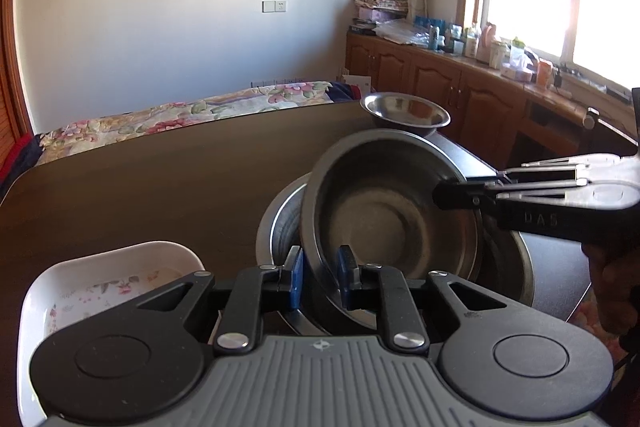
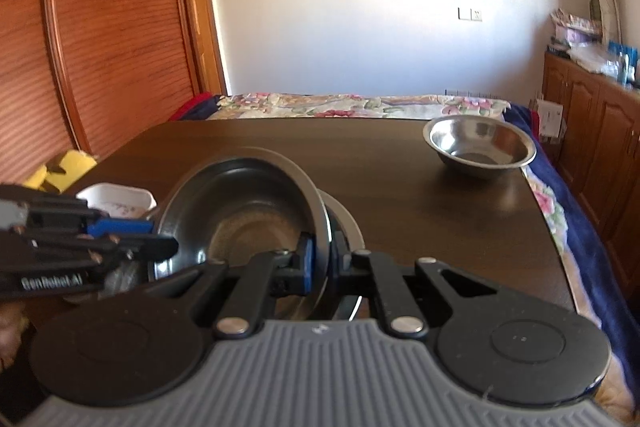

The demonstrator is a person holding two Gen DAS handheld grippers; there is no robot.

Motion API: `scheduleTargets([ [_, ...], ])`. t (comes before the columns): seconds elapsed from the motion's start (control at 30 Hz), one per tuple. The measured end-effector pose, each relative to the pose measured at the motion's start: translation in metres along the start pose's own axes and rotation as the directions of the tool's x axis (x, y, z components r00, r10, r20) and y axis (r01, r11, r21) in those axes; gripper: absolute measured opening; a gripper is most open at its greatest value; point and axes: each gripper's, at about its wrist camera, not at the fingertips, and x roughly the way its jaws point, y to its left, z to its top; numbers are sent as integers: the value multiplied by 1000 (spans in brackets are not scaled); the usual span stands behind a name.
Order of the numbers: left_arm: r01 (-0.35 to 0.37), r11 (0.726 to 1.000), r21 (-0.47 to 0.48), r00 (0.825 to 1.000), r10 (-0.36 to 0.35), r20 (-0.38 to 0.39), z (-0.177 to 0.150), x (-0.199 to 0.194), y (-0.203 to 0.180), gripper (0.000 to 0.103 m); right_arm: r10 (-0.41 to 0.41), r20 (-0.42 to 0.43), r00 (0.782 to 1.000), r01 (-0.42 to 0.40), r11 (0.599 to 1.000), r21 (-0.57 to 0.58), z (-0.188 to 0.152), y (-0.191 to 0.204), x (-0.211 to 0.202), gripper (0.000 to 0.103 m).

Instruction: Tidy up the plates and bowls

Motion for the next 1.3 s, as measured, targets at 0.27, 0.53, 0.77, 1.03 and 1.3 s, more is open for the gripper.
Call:
scheduleTargets([
  [0.27,-4,999,-35,999,6,51,0,-15,4,19,-24,-15,1000,23,997,-72,4,7,2,11],
  [0.53,-24,998,-65,995,30,95,0,-26,10,19,-32,-78,996,19,988,-155,10,16,8,13],
  [0.77,-26,997,-79,995,33,96,-6,-25,15,19,-42,-103,994,22,982,-190,10,22,13,14],
  [1.03,-12,996,-88,995,21,97,-8,-25,13,19,-47,-94,995,27,979,-200,11,24,12,15],
  [1.3,-14,997,-81,995,23,100,-7,-26,14,19,-33,-35,999,27,983,-182,19,21,2,16],
])
